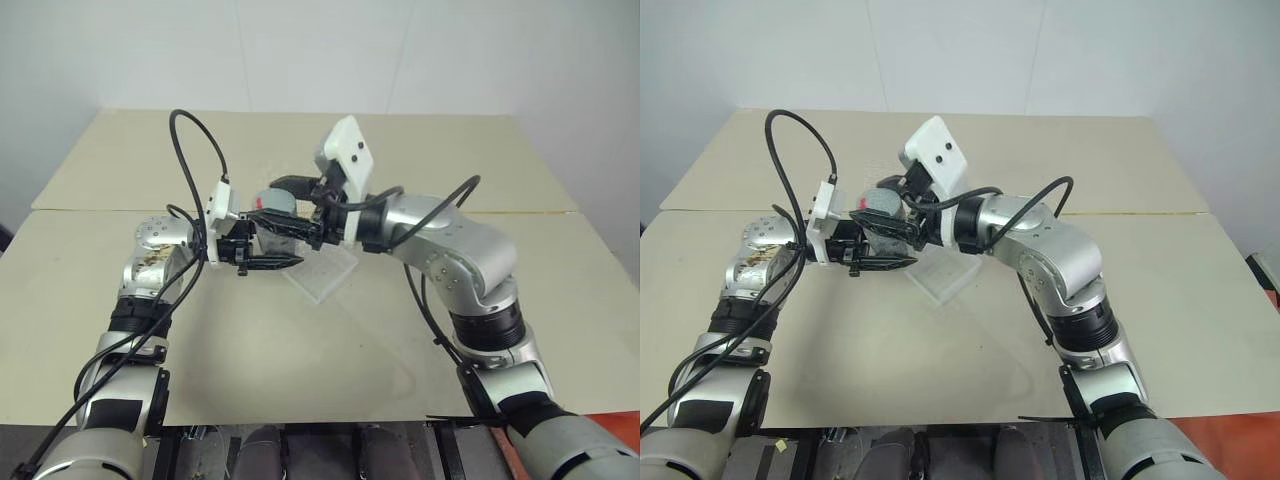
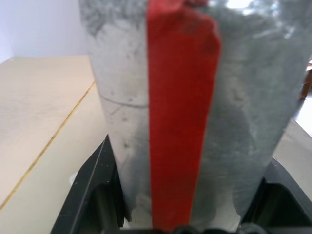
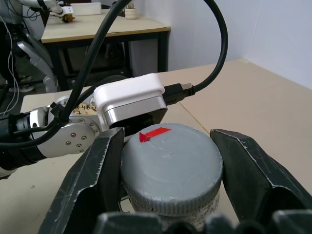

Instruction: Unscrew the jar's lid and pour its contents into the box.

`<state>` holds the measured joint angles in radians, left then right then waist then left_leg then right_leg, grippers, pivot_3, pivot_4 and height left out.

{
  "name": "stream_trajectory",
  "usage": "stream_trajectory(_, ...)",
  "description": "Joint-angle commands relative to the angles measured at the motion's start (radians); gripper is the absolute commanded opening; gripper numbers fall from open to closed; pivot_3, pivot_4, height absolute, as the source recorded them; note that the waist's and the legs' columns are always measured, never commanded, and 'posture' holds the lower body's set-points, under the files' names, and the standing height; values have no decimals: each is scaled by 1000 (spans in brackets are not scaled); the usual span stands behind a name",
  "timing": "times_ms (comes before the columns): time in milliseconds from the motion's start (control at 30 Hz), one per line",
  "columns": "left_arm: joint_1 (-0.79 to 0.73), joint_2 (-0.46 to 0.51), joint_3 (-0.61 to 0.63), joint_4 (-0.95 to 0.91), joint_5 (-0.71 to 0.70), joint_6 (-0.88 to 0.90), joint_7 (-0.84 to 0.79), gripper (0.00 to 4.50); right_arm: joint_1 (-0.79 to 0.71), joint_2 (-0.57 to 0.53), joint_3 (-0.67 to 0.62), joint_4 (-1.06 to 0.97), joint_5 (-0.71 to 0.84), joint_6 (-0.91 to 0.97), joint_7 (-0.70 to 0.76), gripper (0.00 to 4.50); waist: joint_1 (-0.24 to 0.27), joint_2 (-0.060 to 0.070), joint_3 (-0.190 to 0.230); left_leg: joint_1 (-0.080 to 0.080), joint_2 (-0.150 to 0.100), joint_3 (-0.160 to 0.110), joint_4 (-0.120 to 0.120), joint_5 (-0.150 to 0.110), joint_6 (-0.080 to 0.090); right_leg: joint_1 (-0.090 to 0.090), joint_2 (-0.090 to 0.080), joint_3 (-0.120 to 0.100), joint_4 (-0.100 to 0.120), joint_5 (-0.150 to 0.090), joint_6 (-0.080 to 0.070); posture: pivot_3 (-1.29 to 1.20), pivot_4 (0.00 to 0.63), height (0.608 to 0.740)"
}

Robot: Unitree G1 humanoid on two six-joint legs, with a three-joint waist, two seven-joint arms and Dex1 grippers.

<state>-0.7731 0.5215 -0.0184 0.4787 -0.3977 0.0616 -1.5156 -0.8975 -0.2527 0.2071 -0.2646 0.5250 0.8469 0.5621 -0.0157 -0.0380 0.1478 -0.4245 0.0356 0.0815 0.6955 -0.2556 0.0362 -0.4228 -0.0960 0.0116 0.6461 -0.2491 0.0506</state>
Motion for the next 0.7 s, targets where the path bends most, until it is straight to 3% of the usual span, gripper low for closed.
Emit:
stream_trajectory(33,-17,1,13,-26,-9,-19,-7,2394,-21,5,-24,-10,11,-5,15,2770,0,0,0,0,0,0,0,0,0,0,0,0,0,0,0,0,150,740)
stream_trajectory(167,-18,5,8,-28,-16,-16,-36,2394,-25,-9,-12,12,10,-32,69,2770,0,0,0,0,0,0,0,0,0,0,0,0,0,0,0,0,150,740)
stream_trajectory(467,-4,86,-101,-139,-186,19,-99,2394,-77,-89,2,249,113,-255,716,2770,1,0,0,0,0,-2,0,-1,1,1,0,0,-1,0,0,0,150,740)
stream_trajectory(600,6,119,-134,-181,-235,24,-99,2394,-122,-76,27,368,65,-339,871,2770,-4,1,0,1,1,-2,0,-1,1,0,1,1,0,0,0,0,150,740)
stream_trajectory(700,23,128,-140,-201,-245,23,-99,2394,-155,-43,33,448,26,-388,891,2770,-6,1,1,1,1,-2,0,-1,1,0,1,1,0,0,0,0,150,740)
